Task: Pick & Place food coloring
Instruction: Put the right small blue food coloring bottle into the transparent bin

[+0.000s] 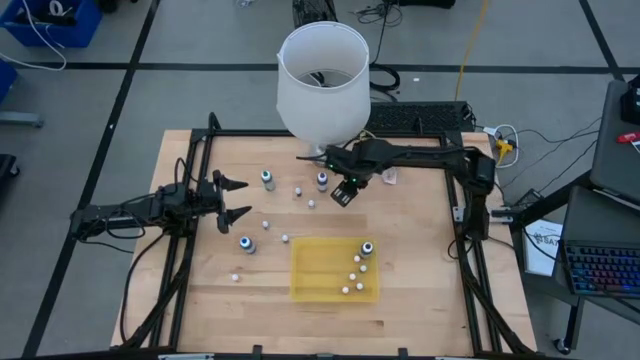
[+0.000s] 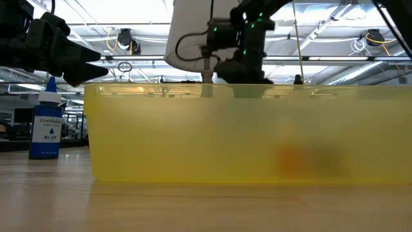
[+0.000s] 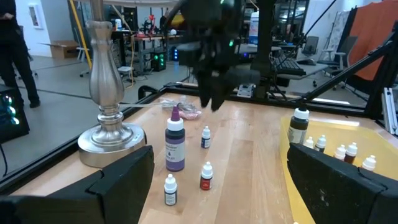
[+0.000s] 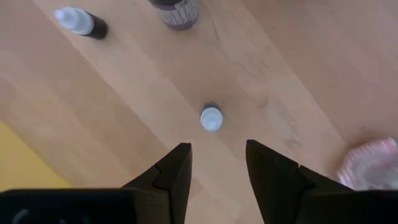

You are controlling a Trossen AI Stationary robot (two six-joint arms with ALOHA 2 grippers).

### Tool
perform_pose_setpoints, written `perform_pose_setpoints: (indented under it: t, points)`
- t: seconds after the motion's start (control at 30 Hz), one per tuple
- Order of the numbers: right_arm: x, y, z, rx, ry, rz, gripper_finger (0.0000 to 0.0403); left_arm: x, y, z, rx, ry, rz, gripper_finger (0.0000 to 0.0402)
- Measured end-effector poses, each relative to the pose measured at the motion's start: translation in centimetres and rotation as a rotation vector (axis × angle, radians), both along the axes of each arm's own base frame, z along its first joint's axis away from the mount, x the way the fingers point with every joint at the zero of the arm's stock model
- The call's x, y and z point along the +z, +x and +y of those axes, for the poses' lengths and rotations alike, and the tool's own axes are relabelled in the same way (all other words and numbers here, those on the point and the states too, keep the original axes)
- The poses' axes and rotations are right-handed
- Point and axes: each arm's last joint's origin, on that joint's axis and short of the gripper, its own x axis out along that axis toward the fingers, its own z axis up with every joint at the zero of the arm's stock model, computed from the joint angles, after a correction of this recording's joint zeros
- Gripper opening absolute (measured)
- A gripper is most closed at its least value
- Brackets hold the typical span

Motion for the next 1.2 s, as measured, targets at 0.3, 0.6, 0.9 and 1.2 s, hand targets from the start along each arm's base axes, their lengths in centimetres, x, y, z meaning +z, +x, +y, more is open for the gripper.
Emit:
perform_pose_setpoints:
  t: [0.3, 0.6, 0.9, 1.2]
  points:
    - [-3.0, 1.2, -0.5, 0.076, 0.004, 0.048, 0.0162, 0.0, 0.0, 0.0, 0.0, 0.0, 0.0, 0.0365]
    - [-4.6, 0.8, -0.4, 0.076, 0.006, 0.058, 0.0178, 0.0, 0.0, 0.0, 0.0, 0.0, 0.0, 0.0365]
    - [-6.3, 0.6, -0.3, 0.09, -0.002, 0.036, 0.0172, 0.0, 0.0, 0.0, 0.0, 0.0, 0.0, 0.0365]
    - [-6.3, 0.7, -0.3, 0.091, -0.007, 0.02, 0.0171, 0.0, 0.0, 0.0, 0.0, 0.0, 0.0, 0.0365]
